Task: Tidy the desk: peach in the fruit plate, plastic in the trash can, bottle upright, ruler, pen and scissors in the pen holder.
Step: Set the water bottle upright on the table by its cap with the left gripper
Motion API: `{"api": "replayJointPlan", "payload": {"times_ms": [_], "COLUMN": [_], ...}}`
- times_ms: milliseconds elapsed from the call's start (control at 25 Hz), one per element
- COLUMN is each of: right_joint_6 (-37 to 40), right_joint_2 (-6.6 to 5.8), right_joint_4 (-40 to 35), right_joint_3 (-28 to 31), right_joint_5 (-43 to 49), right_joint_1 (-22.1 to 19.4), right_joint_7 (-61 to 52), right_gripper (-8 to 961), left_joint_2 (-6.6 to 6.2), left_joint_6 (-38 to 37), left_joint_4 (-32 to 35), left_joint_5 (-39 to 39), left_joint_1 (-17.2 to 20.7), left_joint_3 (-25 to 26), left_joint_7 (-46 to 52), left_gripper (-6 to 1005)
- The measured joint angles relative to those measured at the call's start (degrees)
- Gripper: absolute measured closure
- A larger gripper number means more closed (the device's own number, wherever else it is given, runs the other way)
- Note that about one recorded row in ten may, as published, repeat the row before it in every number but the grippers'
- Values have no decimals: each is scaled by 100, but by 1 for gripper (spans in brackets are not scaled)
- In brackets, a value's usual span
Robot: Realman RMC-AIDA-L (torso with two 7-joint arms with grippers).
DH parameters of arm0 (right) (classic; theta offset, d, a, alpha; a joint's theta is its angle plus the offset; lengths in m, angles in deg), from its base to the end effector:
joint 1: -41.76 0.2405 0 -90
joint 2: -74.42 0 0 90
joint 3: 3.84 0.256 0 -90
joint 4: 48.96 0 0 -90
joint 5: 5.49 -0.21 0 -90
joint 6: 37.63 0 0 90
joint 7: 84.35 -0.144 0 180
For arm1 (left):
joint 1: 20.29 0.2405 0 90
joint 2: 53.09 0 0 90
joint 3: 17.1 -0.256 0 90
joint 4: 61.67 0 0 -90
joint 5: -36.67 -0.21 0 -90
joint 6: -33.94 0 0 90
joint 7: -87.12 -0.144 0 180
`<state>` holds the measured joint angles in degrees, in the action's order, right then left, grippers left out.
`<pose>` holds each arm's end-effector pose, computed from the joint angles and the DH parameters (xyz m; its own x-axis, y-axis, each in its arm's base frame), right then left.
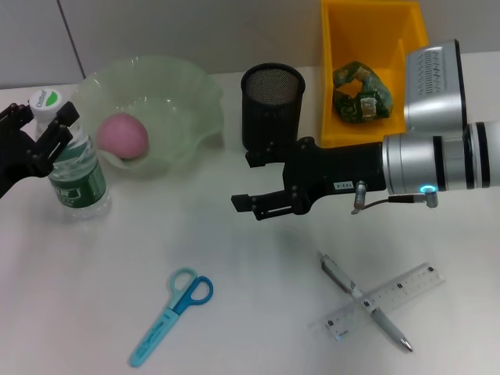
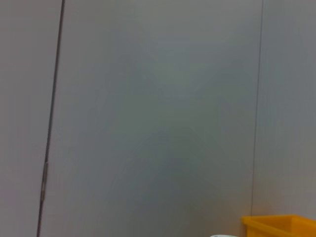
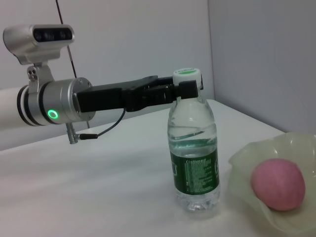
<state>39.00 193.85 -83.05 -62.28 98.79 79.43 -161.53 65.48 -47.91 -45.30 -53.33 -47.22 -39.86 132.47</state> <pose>0.2062 0.3649 -0.0455 0.8790 -0.2142 -0.4260 -0.3040 -0.9401 -0.1546 -0.3047 0.3304 0.0165 0.6316 -0.0067 0.7752 0.6229 -0.5909 -0.5127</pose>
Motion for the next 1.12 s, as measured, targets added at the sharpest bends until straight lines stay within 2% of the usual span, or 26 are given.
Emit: {"api": "replayJointPlan", "payload": {"times_ms": [800,1120], "right_joint_6": [-115,-101], "right_joint_2": [0,0], "right_joint_4": [0,0], "right_joint_3": [-27,-27], "right_joint_5": [-6,-6], "right_joint_1": [15,27], "right_joint_7": [1,-34], "right_gripper": [126,126], "left_joint_2": [0,0], "left_joint_6": [157,222], "left_joint_4": [-29,-67], "left_joint_5": [1,24], "left_joint_1": [-23,-6], "left_joint_3": [-16,14], "left_joint_7": [-8,-9], "left_gripper": [553,472]}}
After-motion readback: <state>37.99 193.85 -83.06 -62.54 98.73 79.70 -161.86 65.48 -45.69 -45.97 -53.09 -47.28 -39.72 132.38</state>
